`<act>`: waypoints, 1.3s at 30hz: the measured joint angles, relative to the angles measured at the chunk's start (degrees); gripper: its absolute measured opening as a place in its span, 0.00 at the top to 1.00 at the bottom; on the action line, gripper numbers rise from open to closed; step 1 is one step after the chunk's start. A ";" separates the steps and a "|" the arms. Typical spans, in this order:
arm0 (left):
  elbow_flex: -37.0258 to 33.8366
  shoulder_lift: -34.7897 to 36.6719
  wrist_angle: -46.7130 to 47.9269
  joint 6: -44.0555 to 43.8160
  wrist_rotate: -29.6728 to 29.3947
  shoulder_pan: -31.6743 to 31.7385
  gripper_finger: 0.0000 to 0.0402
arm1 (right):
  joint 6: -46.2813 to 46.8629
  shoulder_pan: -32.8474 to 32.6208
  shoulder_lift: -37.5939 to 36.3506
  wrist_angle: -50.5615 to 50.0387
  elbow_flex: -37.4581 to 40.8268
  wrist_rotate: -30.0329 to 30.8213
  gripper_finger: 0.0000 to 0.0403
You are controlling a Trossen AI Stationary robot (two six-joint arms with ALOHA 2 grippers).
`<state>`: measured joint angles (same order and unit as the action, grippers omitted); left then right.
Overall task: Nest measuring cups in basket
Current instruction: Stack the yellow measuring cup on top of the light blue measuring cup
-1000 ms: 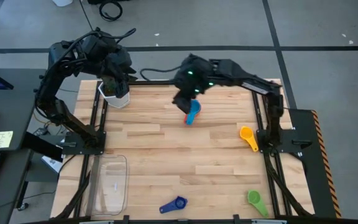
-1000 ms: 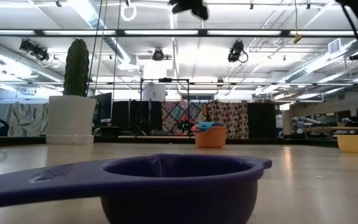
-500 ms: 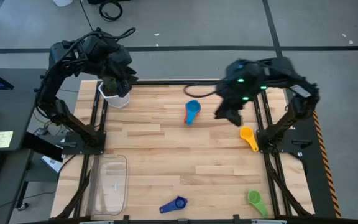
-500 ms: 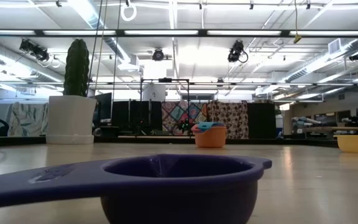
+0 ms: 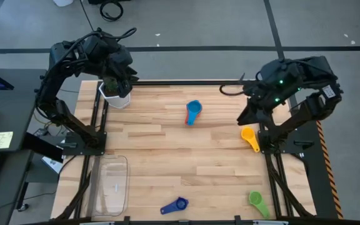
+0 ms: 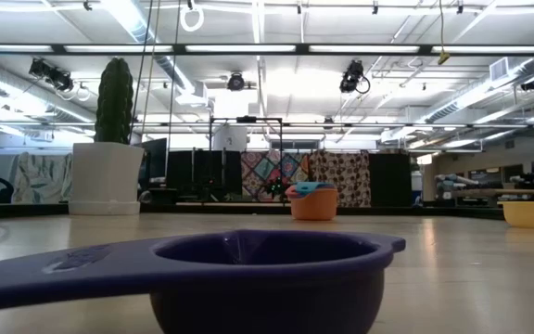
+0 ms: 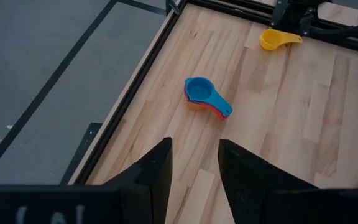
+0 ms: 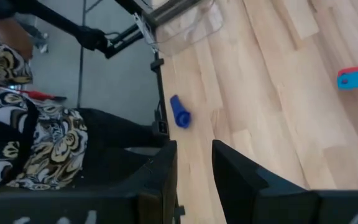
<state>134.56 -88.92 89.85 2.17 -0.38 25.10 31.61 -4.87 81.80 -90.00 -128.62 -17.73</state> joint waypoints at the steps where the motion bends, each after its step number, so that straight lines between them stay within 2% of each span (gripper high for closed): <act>1: 0.00 0.00 -0.01 0.00 0.02 0.00 0.66 | 0.34 -0.59 -0.25 -0.04 0.72 0.06 0.74; 14: 0.00 0.00 -0.01 0.04 0.02 0.00 0.66 | 2.74 -5.25 -0.70 0.00 9.44 -0.14 0.74; 18: 0.00 0.00 0.00 0.00 0.00 0.00 0.66 | 7.07 -5.61 -0.70 0.00 13.59 4.07 0.74; 21: 0.00 0.00 0.02 -0.02 0.02 0.00 0.66 | 11.78 -5.57 -0.68 -0.02 18.57 10.24 0.74; 24: 0.00 0.00 0.04 -0.02 0.01 0.00 0.66 | 22.41 -5.18 -0.68 0.02 25.01 15.55 0.74; 26: 0.00 0.00 0.04 0.02 0.02 0.00 0.66 | 28.33 -4.87 -0.68 -0.03 29.90 16.26 0.74; 29: 0.00 0.00 0.04 0.03 0.02 0.00 0.66 | 32.50 -4.69 -0.66 -0.04 37.24 16.05 0.74; 39: 0.00 0.00 0.04 1.95 0.00 0.00 0.66 | 34.46 -1.94 -0.64 0.00 57.49 16.66 0.76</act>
<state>134.56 -88.92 89.89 4.12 -0.38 25.10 66.06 -6.81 81.17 -90.00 -71.13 -1.08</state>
